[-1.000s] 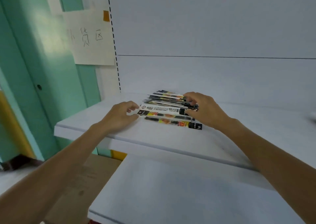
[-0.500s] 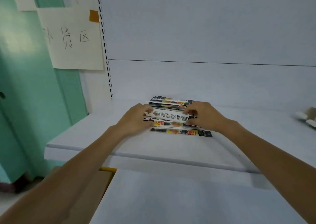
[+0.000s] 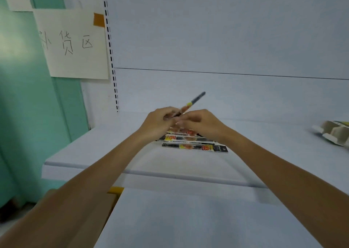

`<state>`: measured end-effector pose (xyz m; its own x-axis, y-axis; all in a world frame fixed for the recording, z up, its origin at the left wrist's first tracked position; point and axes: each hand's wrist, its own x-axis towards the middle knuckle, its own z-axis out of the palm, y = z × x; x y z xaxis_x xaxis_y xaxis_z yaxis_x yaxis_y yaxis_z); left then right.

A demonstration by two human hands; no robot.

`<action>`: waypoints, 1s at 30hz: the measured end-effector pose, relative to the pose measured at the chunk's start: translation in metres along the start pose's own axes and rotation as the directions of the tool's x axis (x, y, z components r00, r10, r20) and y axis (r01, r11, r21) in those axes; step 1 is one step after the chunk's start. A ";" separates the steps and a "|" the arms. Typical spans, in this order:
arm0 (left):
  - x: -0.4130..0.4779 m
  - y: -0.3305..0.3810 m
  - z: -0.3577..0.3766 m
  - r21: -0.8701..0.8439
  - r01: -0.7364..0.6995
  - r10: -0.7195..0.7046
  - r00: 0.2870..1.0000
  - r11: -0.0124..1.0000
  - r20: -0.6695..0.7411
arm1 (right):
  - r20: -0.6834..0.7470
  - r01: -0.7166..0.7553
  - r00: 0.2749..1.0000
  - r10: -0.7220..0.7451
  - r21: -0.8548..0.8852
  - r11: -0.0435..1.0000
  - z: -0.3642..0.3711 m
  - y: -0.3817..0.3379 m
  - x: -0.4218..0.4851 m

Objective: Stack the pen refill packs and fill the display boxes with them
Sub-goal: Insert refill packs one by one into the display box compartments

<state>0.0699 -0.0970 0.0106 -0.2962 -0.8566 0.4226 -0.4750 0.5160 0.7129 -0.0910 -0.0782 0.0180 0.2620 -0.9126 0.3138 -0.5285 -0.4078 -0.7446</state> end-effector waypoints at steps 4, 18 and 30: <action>-0.005 -0.016 -0.005 0.232 -0.033 0.024 0.999 0.972 0.041 | -0.396 0.118 0.881 -0.260 -0.348 0.930 -0.029 0.015 -0.003; -0.015 -0.033 -0.008 0.300 -0.037 -0.029 0.976 0.953 0.214 | 0.141 0.013 0.987 0.081 -0.564 0.825 -0.030 0.040 -0.023; -0.007 -0.064 -0.021 0.417 0.073 -0.092 0.995 0.906 0.026 | -0.070 0.000 0.996 -0.052 -0.593 0.805 -0.033 0.038 -0.026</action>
<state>0.1202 -0.1242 -0.0266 -0.2730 -0.8998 0.3402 -0.7971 0.4096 0.4436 -0.1442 -0.0712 0.0007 0.2320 -0.8900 0.3926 -0.9043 -0.3460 -0.2499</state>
